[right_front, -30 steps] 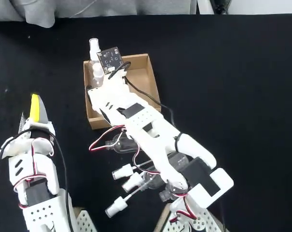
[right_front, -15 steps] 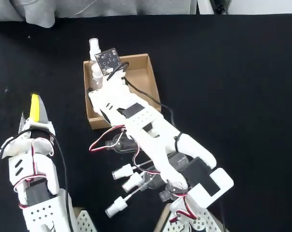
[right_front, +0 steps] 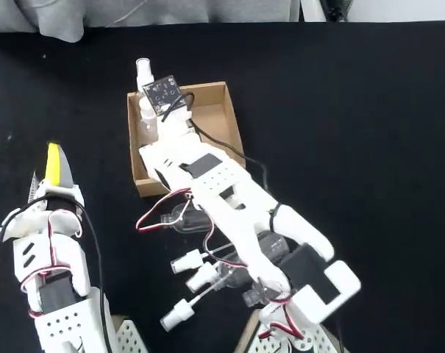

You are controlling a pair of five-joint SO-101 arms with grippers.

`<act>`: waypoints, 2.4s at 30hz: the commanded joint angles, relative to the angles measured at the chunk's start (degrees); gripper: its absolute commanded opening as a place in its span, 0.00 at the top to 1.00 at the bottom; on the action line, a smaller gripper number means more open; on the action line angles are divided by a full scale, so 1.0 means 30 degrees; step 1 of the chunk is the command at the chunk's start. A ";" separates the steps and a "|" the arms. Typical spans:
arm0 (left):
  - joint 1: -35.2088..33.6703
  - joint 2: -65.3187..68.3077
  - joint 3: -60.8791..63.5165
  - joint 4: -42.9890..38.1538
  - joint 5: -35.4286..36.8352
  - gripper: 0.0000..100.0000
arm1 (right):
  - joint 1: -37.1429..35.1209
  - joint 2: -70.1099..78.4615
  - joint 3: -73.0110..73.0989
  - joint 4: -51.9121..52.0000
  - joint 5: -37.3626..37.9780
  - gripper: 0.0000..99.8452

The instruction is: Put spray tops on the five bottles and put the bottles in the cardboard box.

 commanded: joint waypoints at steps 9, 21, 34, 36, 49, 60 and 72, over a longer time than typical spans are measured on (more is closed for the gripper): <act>-0.0103 -0.0176 0.0484 -0.0440 0.0029 0.79 | 0.0557 -0.3824 -0.1216 0.5040 0.0205 0.67; -0.0190 -0.0176 0.0484 -0.0117 0.0000 0.79 | 0.1348 -0.7516 -0.1304 0.9905 0.2110 0.67; -0.0220 -0.0176 0.0484 0.0059 -0.0029 0.79 | 0.1319 -1.0476 -0.1304 1.3949 0.4718 0.67; -0.0220 -0.0176 0.0484 0.0088 -0.0029 0.79 | 0.0850 -1.0535 -0.1304 1.4769 0.5421 0.67; -0.0220 -0.0176 0.0484 0.0352 -0.0234 0.79 | 0.0557 -1.0593 -0.3473 2.0659 0.7033 0.67; -0.0190 -0.0176 0.0484 0.0469 -0.1231 0.79 | 0.0615 -1.0593 -0.3443 2.5055 1.1429 0.67; -0.0190 -0.0176 0.0484 0.0498 -0.1231 0.79 | 0.0586 -1.3612 0.1597 2.5289 1.6615 0.67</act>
